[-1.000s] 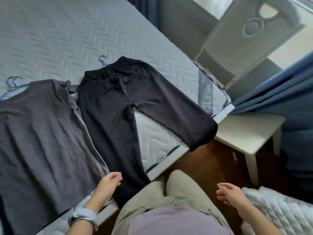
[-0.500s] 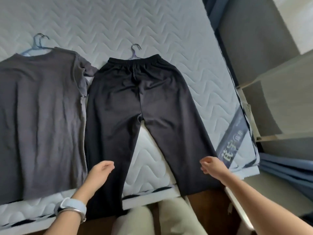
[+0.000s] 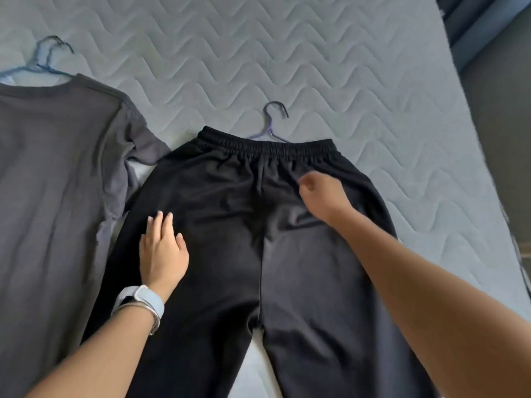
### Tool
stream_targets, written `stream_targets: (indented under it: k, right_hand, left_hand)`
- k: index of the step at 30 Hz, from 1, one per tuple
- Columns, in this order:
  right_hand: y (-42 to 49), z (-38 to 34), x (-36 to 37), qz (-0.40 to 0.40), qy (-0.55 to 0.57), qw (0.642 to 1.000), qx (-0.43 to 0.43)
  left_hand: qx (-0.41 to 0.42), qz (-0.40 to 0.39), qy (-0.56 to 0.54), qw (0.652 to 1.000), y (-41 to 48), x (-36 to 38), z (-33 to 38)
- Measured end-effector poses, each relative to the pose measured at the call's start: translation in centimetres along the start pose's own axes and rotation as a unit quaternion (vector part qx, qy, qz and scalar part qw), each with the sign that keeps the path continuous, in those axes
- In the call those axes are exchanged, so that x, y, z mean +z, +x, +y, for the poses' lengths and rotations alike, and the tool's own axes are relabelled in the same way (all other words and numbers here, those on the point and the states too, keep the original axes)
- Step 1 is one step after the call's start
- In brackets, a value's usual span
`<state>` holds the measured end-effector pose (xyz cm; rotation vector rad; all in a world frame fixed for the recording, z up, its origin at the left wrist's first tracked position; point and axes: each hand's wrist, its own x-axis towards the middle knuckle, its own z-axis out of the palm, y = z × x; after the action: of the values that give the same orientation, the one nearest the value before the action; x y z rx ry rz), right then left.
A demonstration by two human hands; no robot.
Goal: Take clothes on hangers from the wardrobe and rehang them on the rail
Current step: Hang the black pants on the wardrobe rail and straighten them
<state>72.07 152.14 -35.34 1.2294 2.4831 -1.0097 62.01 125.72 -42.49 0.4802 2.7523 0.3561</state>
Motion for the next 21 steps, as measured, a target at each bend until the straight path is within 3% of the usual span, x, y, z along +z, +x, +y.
stream_targets:
  k: [5,10,15,21]
  right_hand:
    - [8.9,-2.9,1.4,0.059,-0.063,0.995,-0.056]
    - [13.7,-5.4,3.3,0.050,-0.090,0.995,-0.019]
    - [14.5,-6.6,3.9,0.063,-0.019,0.998,0.006]
    - [10.7,-7.7,1.2,0.062,0.008,0.998,-0.024]
  left_hand:
    - [0.056,0.033,0.090,0.994,2.9,2.8,-2.4]
    - [0.076,0.046,0.100,0.991,3.2,3.2,-3.1]
    - [0.080,0.041,0.106,0.990,3.1,3.2,-2.8]
    - [0.083,0.044,0.092,0.991,3.0,2.9,-2.5]
